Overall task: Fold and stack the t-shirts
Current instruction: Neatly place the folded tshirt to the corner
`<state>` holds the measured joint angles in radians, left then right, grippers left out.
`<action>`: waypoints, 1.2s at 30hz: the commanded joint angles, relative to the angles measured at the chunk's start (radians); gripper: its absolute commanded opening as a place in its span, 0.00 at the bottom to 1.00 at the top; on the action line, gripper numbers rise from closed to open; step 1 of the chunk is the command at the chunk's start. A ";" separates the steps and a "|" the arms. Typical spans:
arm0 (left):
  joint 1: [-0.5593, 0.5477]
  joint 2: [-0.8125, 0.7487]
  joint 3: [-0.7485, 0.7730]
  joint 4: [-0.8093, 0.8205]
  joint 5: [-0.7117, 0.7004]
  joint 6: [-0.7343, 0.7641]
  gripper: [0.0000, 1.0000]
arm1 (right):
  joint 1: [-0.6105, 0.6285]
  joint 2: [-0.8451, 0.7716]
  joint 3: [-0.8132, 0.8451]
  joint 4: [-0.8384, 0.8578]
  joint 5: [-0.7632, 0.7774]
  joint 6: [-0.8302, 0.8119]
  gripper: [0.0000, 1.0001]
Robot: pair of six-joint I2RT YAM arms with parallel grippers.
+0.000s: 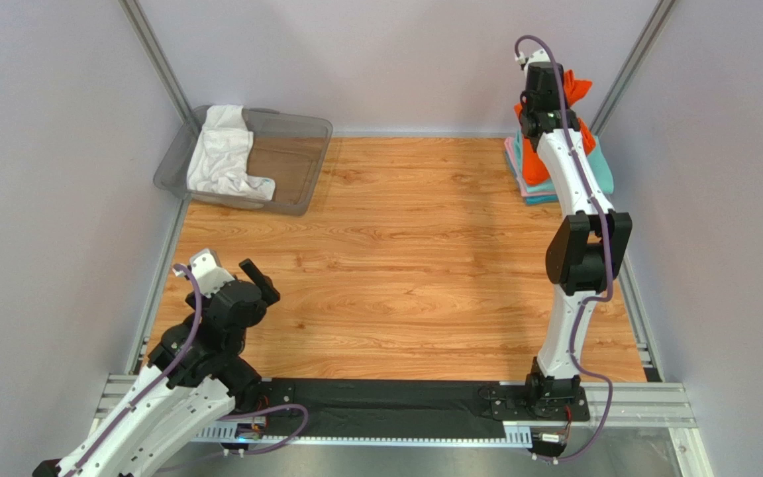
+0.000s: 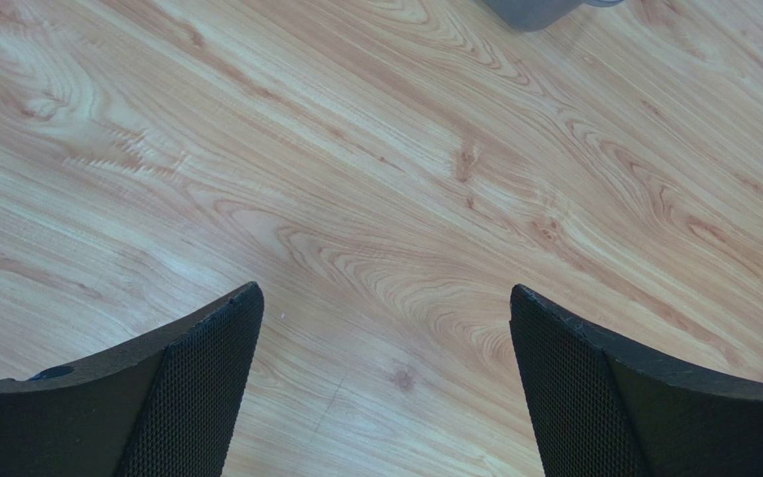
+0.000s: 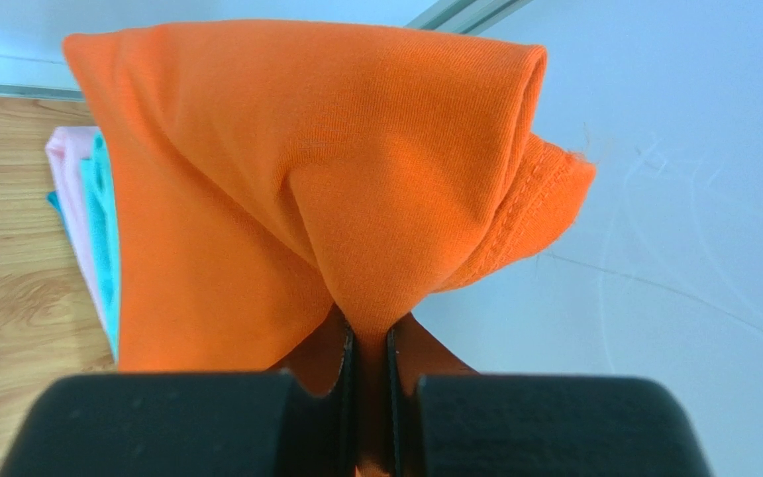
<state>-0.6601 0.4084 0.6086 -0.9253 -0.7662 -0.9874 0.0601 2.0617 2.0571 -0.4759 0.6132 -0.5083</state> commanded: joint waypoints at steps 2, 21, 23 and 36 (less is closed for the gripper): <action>0.002 0.017 0.008 -0.015 -0.027 -0.016 1.00 | -0.037 0.078 0.064 0.005 -0.033 0.022 0.00; 0.002 0.069 0.016 -0.052 -0.051 -0.043 1.00 | -0.167 0.282 0.184 0.029 -0.150 0.105 0.11; 0.002 0.070 0.019 -0.053 -0.047 -0.037 1.00 | -0.172 0.297 0.186 0.036 -0.145 0.108 0.23; 0.001 0.075 0.020 -0.056 -0.044 -0.042 1.00 | -0.174 0.229 0.160 0.030 -0.147 0.194 1.00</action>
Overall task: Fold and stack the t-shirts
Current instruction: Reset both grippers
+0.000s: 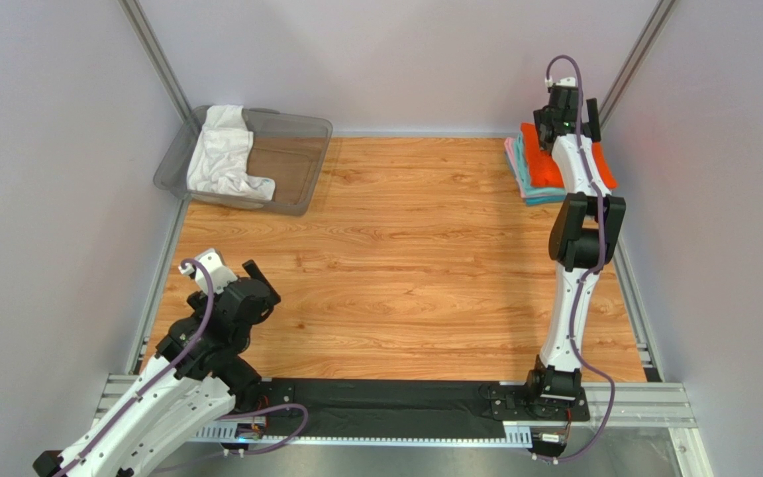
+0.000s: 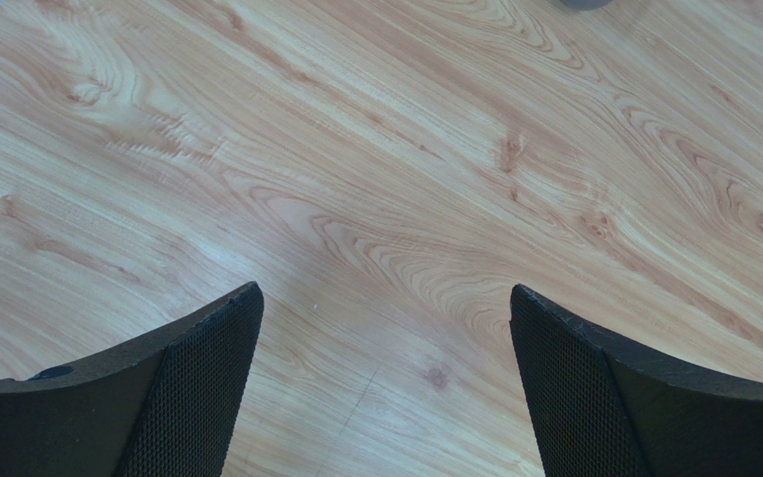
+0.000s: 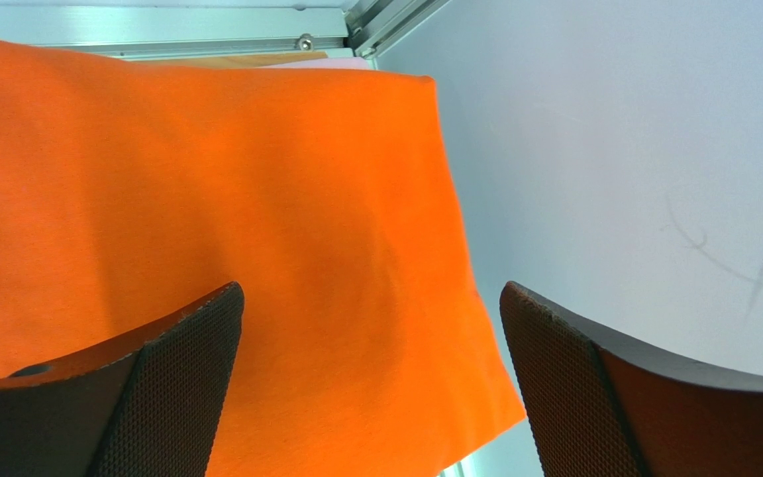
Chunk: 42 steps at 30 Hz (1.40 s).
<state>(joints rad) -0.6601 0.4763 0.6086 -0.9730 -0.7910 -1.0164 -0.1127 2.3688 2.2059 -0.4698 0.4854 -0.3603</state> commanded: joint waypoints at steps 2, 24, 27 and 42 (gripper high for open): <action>0.002 0.005 0.016 -0.010 -0.016 -0.020 1.00 | 0.001 -0.120 -0.026 0.011 -0.057 0.084 1.00; 0.002 -0.027 0.088 -0.092 0.119 -0.047 1.00 | 0.143 -1.087 -1.021 0.020 -0.283 0.641 1.00; 0.002 -0.036 0.077 -0.101 0.133 -0.048 1.00 | 0.145 -1.235 -1.184 0.008 -0.385 0.675 1.00; 0.002 -0.182 0.005 -0.027 0.156 -0.027 1.00 | 0.146 -1.690 -1.551 -0.030 -0.518 0.744 1.00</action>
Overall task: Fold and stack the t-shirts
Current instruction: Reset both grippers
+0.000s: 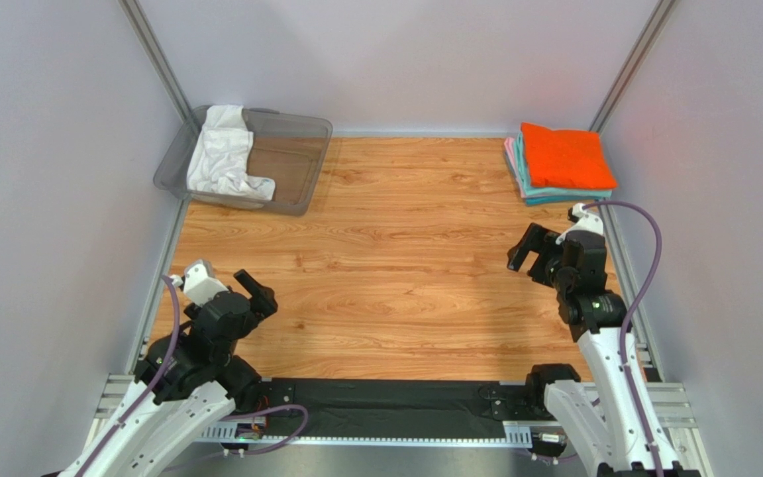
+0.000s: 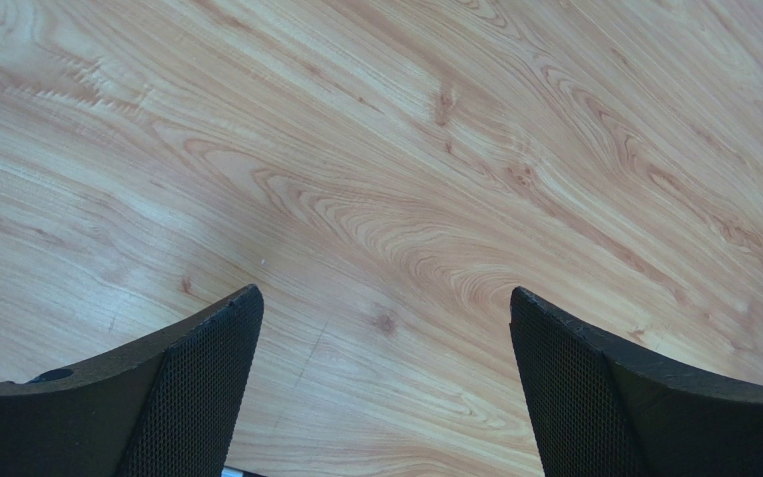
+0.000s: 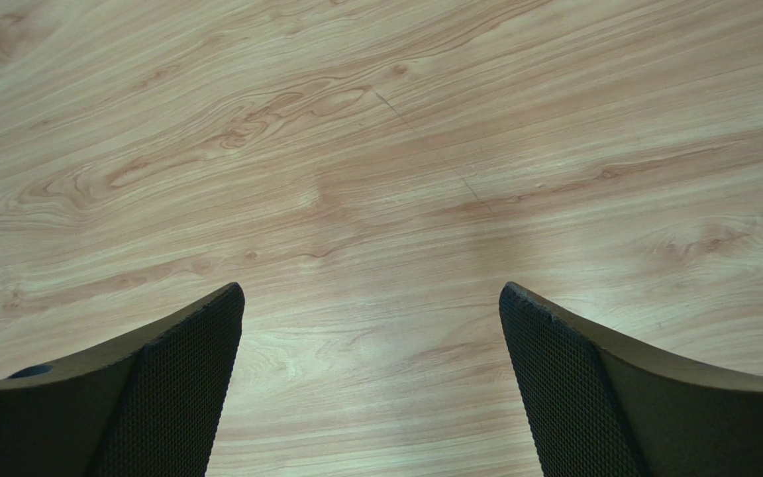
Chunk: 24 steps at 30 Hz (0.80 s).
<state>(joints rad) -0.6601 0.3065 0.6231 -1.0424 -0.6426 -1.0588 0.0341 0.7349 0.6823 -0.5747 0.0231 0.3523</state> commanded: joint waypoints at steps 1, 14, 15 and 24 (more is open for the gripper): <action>0.002 -0.012 -0.013 0.042 0.003 0.014 1.00 | 0.000 -0.068 -0.035 0.081 -0.055 0.031 1.00; 0.002 0.003 -0.016 0.055 0.000 0.025 1.00 | 0.000 -0.101 -0.079 0.105 -0.037 0.045 1.00; 0.002 0.006 -0.016 0.058 -0.005 0.025 1.00 | 0.001 -0.103 -0.079 0.105 -0.038 0.047 1.00; 0.002 0.011 -0.010 0.062 0.001 0.036 1.00 | 0.000 -0.126 -0.096 0.122 -0.037 0.056 1.00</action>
<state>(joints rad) -0.6601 0.3065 0.6086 -1.0046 -0.6369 -1.0466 0.0341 0.6258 0.5892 -0.4961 -0.0170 0.3904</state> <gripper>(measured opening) 0.996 0.998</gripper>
